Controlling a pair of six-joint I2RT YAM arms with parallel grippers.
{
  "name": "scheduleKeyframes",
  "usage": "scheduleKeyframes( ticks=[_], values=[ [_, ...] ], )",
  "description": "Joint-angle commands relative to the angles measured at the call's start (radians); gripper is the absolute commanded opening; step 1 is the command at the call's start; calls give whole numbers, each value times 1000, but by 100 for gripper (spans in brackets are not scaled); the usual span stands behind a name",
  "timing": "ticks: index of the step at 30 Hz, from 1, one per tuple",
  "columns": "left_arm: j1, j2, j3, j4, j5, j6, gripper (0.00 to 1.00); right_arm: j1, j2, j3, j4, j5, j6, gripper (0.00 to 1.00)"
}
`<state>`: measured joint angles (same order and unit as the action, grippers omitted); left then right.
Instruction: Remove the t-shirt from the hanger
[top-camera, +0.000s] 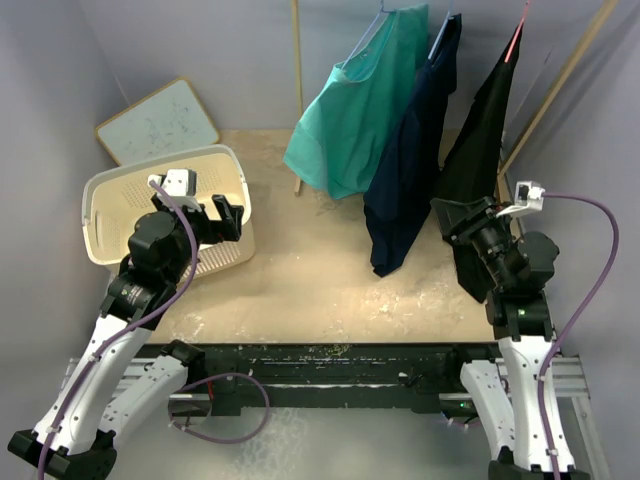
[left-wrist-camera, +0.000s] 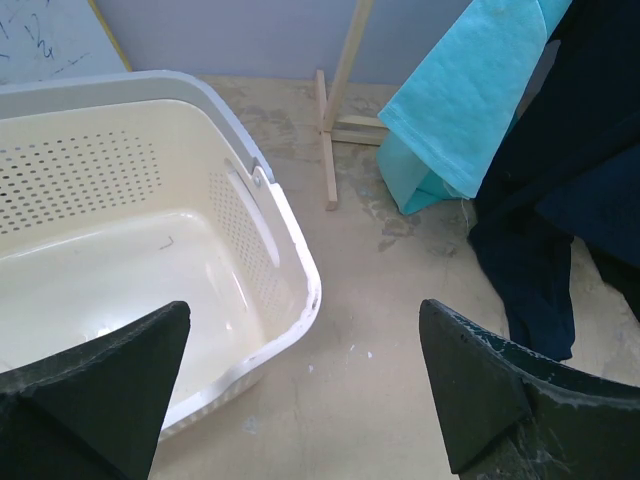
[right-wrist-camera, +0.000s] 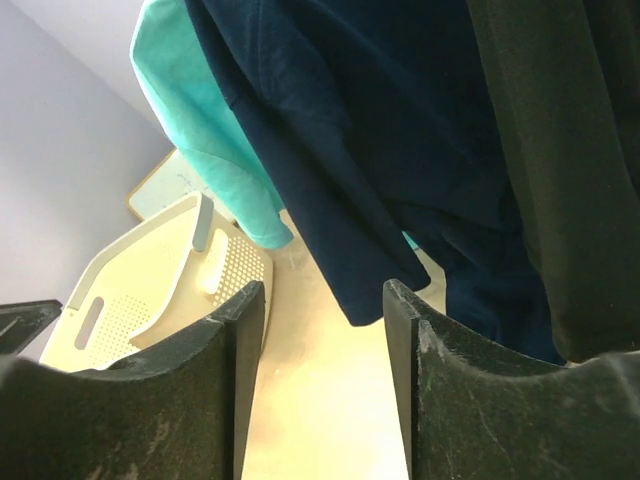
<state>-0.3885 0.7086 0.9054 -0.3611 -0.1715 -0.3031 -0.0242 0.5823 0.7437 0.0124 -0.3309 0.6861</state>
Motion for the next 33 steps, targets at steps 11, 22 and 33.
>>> scheduleKeyframes(
  ticks=[11,22,33],
  values=[
    [-2,-3,39,32,-2,1,99,1,30,27,63,-57,-15,58],
    [-2,3,43,29,6,-1,99,1,347,588,-186,23,-226,49],
    [-2,-7,42,28,3,-7,99,3,915,1437,-526,511,-311,47]
  ],
)
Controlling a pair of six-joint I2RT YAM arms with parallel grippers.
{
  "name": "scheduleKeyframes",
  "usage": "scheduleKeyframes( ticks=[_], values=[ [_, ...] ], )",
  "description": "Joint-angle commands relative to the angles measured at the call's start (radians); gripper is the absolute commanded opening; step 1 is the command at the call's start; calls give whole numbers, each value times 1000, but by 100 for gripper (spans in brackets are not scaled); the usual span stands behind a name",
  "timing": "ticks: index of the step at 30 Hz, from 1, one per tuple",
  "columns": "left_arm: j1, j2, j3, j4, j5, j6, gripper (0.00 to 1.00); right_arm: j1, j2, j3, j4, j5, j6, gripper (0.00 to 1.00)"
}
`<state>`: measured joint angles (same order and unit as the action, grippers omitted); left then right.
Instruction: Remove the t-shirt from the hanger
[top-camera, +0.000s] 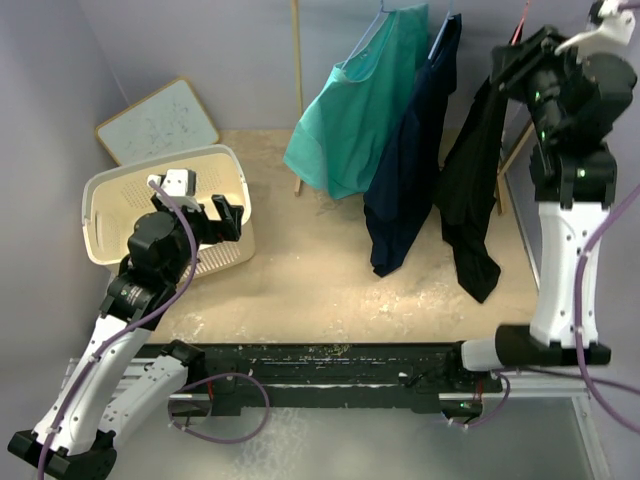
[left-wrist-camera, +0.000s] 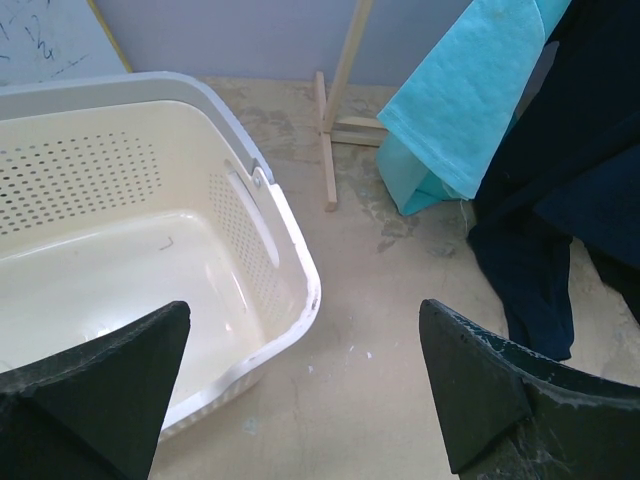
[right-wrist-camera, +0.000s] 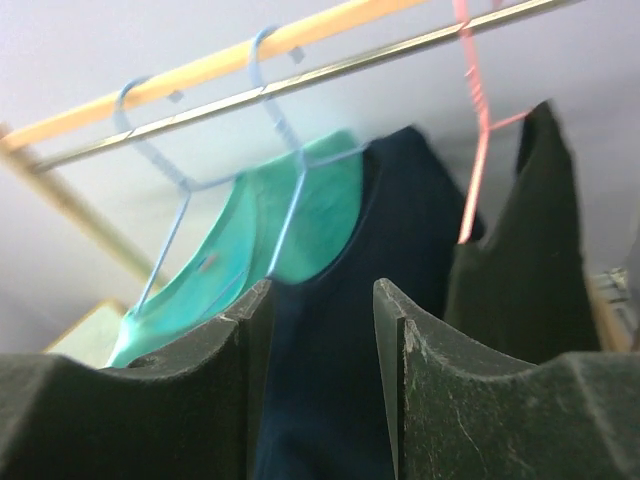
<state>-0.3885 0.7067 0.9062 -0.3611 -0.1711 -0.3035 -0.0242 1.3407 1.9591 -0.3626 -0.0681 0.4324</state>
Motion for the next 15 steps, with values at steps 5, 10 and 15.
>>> scheduleKeyframes(
  ticks=[5,10,15],
  values=[
    [0,-2,42,27,9,-8,99,1,416,583,-347,317,-54,49],
    [0,-1,42,27,12,-9,99,22,388,506,-213,180,-34,47],
    [0,1,45,25,13,-9,99,90,424,559,-199,215,-80,47]
  ],
)
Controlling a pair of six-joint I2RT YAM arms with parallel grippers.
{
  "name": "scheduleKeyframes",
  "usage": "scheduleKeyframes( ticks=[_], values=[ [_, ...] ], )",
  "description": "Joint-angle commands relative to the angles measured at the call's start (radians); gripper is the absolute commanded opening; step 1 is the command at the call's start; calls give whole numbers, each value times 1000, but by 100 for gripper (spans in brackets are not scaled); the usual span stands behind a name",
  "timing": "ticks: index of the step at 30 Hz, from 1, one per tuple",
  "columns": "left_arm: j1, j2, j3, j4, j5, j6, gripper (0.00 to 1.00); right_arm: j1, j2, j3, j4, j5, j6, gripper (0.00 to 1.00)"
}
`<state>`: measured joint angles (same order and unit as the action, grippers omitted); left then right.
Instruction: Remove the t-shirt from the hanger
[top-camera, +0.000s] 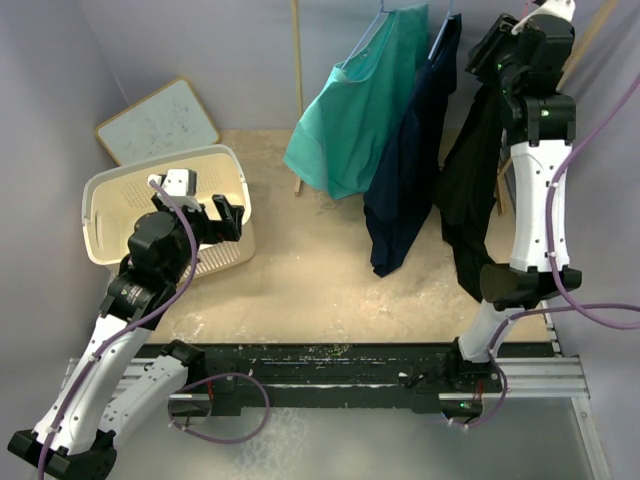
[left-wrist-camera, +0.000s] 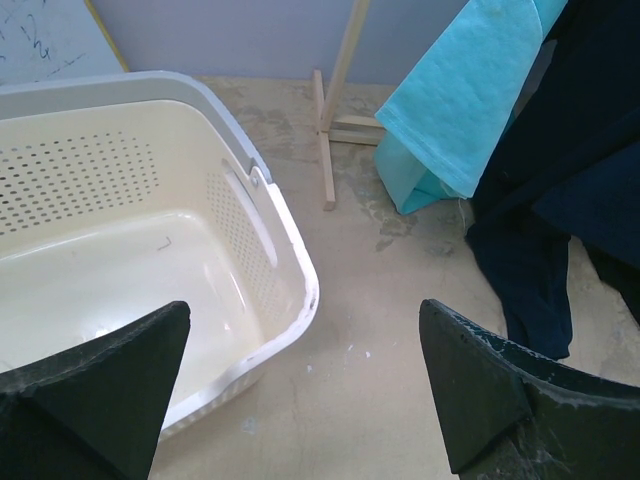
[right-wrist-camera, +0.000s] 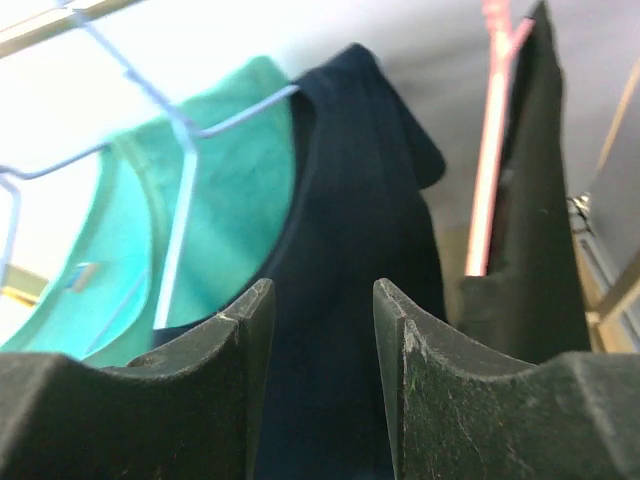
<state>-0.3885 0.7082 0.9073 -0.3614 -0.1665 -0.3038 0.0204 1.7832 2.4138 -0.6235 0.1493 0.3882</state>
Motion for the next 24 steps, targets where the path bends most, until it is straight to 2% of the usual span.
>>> scheduleKeyframes(
  ticks=[1,3,7,9,24],
  values=[
    [0,-3,43,26,10,-9,99,45,7,154,26,26,-37,47],
    [-1,-4,43,24,8,-9,99,46,25,197,-23,115,-39,46],
    [0,-4,42,25,8,-10,99,46,-55,53,29,227,-56,47],
    [-1,-2,44,26,11,-12,99,43,-58,43,21,261,-73,48],
    [-1,0,43,27,20,-12,99,-7,62,142,-28,250,-73,48]
  ],
)
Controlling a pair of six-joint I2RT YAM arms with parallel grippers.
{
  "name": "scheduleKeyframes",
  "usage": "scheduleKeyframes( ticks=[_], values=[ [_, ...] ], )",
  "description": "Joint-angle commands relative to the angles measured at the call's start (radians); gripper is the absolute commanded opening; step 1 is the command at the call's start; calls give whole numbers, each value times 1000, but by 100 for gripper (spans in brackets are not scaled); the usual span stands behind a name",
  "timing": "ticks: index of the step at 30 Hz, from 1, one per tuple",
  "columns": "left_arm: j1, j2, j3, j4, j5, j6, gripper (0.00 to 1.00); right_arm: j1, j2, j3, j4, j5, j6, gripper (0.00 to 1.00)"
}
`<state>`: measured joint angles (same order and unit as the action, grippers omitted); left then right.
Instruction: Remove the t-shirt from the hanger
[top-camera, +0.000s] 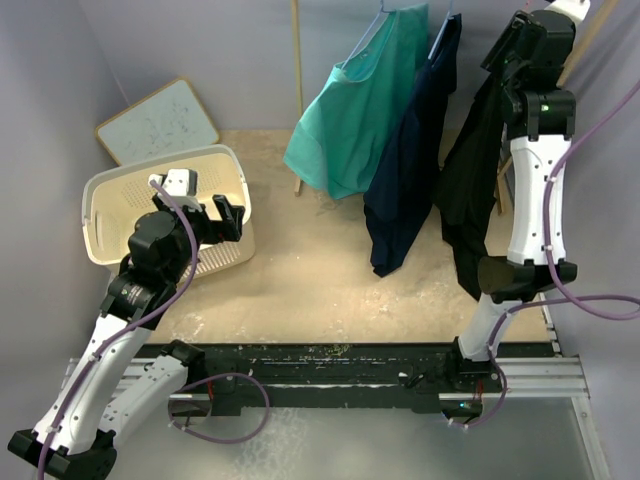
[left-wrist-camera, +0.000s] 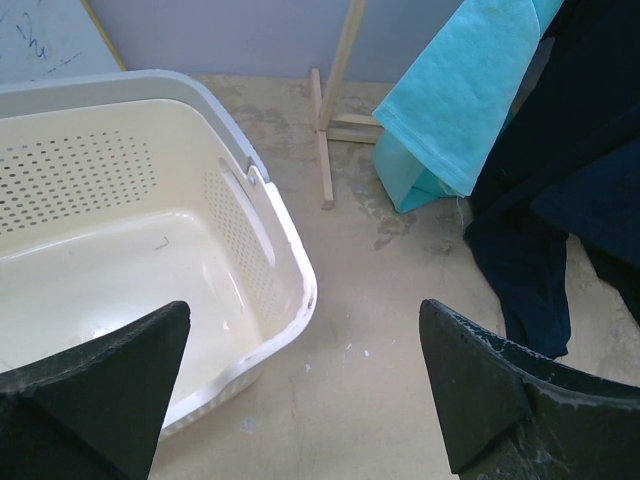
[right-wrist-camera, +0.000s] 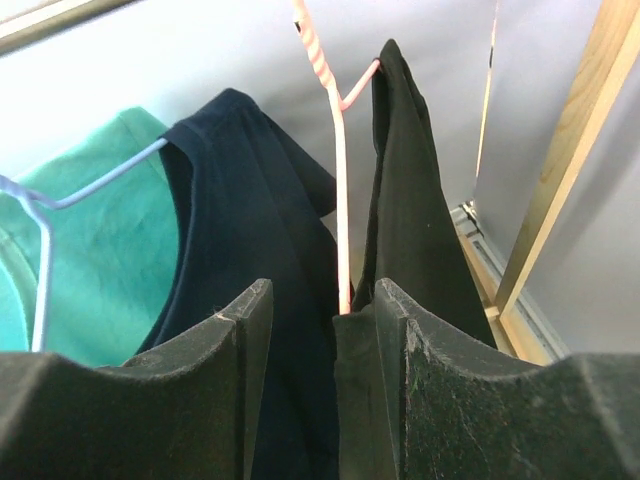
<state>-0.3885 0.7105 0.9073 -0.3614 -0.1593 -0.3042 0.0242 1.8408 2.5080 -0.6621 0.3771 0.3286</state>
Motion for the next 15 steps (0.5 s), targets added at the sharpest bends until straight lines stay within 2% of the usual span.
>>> scheduleKeyframes(
  ticks=[1,9,10,13,15],
  values=[
    [-1,-3,44,26,13,-12,99,-14,11,49,12,20,-14,47],
    [0,10,44,28,20,-12,99,-29,17,25,55,22,-13,33],
    [0,12,43,28,21,-13,99,-30,16,25,63,26,-17,29],
    [0,16,44,29,25,-13,99,-35,24,46,68,59,-28,9],
    [0,18,44,29,27,-13,99,-39,27,53,68,74,-35,0]
  ],
)
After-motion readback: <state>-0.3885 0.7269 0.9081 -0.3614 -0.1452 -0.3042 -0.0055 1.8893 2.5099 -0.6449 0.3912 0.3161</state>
